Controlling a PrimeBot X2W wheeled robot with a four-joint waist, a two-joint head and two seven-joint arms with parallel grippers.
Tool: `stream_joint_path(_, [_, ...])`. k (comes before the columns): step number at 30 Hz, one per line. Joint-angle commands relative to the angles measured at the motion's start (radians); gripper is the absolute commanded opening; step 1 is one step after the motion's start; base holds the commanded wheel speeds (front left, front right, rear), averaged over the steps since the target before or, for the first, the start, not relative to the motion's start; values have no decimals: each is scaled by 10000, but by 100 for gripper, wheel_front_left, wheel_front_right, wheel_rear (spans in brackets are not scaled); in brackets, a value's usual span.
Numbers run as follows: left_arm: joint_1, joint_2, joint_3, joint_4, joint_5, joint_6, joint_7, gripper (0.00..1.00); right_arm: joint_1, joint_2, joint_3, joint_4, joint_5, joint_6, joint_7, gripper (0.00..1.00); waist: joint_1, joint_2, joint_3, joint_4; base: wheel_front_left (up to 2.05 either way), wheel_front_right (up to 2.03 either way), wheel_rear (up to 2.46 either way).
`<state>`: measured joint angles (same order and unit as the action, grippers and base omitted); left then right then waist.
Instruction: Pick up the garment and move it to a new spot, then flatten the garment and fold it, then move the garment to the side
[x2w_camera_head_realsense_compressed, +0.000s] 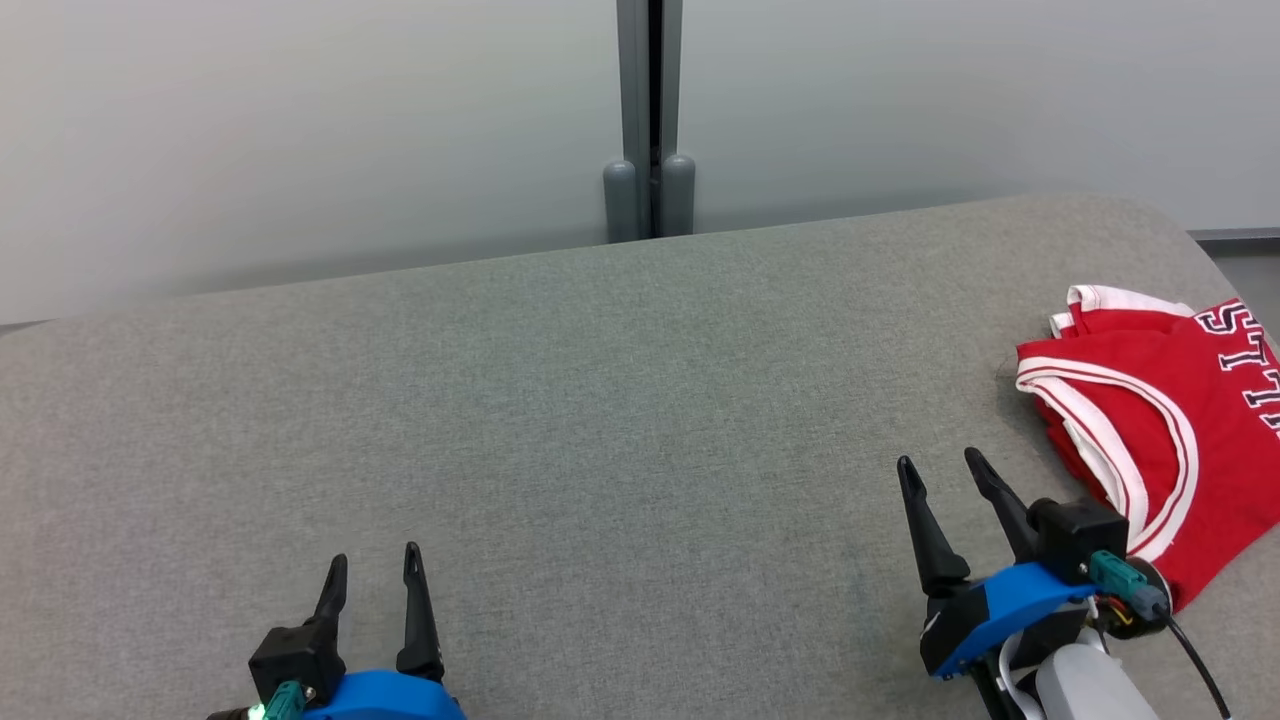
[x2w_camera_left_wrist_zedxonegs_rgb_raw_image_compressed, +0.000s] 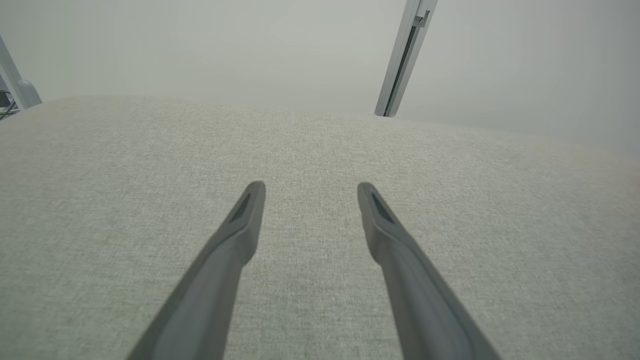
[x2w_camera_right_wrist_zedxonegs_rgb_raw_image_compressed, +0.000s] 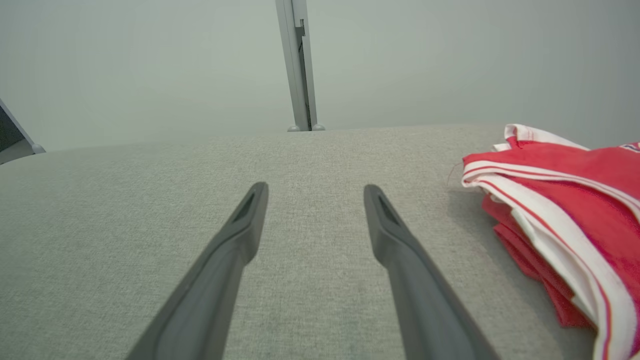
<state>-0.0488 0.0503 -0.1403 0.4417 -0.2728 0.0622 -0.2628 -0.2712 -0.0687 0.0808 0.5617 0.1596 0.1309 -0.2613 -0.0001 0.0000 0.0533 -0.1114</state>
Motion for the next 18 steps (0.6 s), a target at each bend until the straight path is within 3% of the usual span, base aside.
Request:
stream_joint_path(1, [91, 2, 19, -7, 17, 0, -19, 100, 264, 51, -5, -47, -53, -3, -44, 100, 1, 0, -124, 86, 0, 0, 0])
stream_joint_path(18, [639, 6, 100, -103, 245, -145, -21, 100, 941, 175, -183, -47, -67, -3, -45, 100, 1, 0, -577, 700, 0, 0, 0])
